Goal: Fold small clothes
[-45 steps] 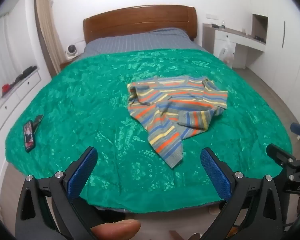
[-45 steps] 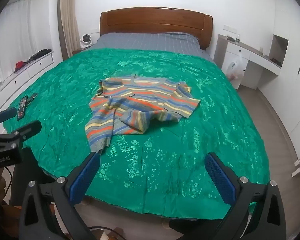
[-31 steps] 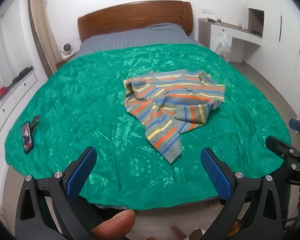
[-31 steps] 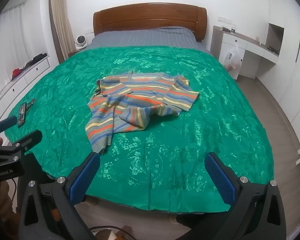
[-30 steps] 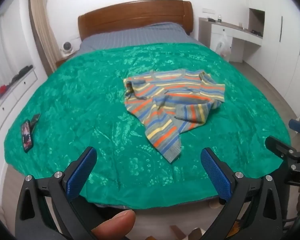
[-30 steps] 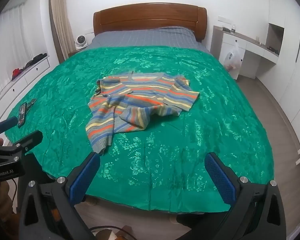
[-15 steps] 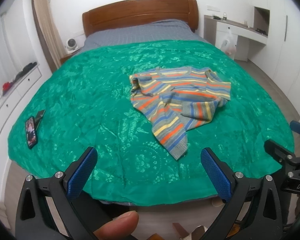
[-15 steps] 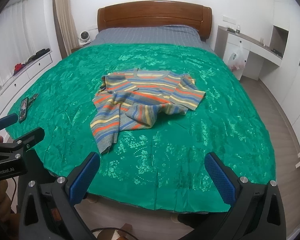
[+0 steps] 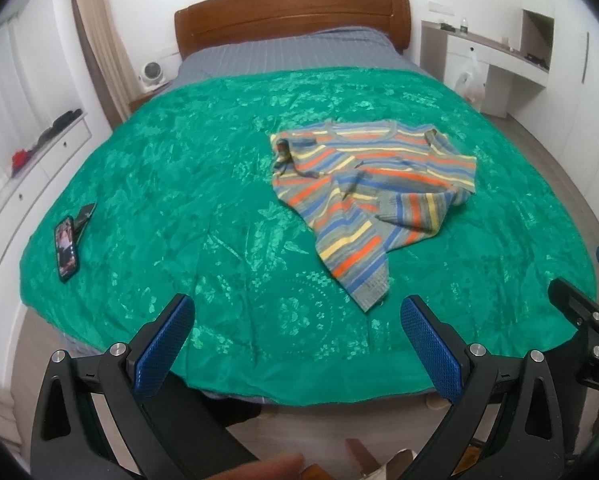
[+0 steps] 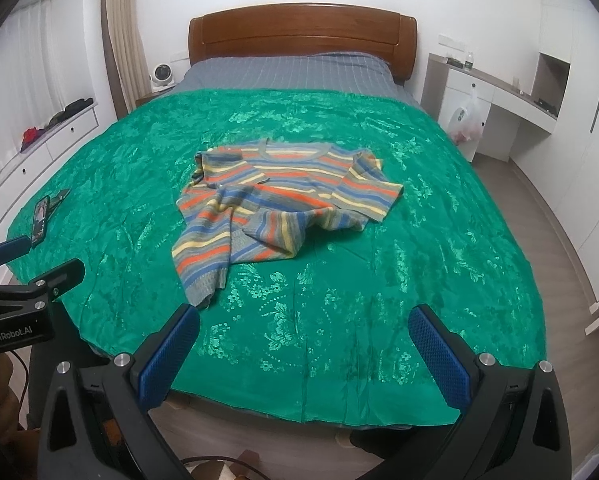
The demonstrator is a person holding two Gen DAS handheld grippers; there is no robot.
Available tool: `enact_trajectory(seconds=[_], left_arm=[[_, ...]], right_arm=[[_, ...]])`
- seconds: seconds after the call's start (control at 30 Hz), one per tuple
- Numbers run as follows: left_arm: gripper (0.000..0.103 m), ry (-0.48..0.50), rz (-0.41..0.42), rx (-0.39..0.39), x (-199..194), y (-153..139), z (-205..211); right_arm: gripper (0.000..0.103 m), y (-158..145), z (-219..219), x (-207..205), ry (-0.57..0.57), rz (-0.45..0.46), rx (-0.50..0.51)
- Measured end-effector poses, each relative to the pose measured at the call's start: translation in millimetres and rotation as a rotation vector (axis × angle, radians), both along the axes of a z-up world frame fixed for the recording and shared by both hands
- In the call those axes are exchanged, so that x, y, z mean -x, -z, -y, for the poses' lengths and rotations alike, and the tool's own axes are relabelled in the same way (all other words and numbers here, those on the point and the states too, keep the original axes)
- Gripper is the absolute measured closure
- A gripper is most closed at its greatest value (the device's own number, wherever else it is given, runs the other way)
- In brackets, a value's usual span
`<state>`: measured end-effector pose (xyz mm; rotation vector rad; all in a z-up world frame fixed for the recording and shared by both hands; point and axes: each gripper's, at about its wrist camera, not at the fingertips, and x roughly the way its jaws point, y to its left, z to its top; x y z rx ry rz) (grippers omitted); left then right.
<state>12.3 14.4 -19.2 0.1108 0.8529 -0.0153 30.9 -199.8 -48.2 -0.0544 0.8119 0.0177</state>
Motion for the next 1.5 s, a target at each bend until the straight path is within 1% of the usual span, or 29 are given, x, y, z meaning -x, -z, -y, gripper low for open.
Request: enact_trajectory(seconds=[0.73, 1.2, 1.27, 1.4, 1.5], left_arm=[[0.000, -0.022, -0.017, 0.002, -5.2, 4.9, -5.4], [0.000, -0.008, -0.015, 0.003, -3.5, 4.6, -3.0], [0.000, -0.009, -0.012, 0.004, -2.5, 3.6, -3.6], [0.000, -0.011, -0.011, 0.008, -1.8, 3.0, -4.7], [0.000, -0.009, -0.021, 0.011, -2.4, 5.1, -4.1]], right_arm=[[0.000, 5.2, -2.4, -4.3, 0.015, -0.018, 0.022], [0.000, 9.1, -4.5, -6.0, 0.010, -0.023, 0.028], [0.000, 9.6, -4.0, -6.2, 0.017, -0.019, 0.035], [0.000, 10.1, -3.8, -6.2, 0.057, -0.011, 0.093], [0.000, 10.6, 0.0, -5.0, 0.080, -0.013, 0.112]])
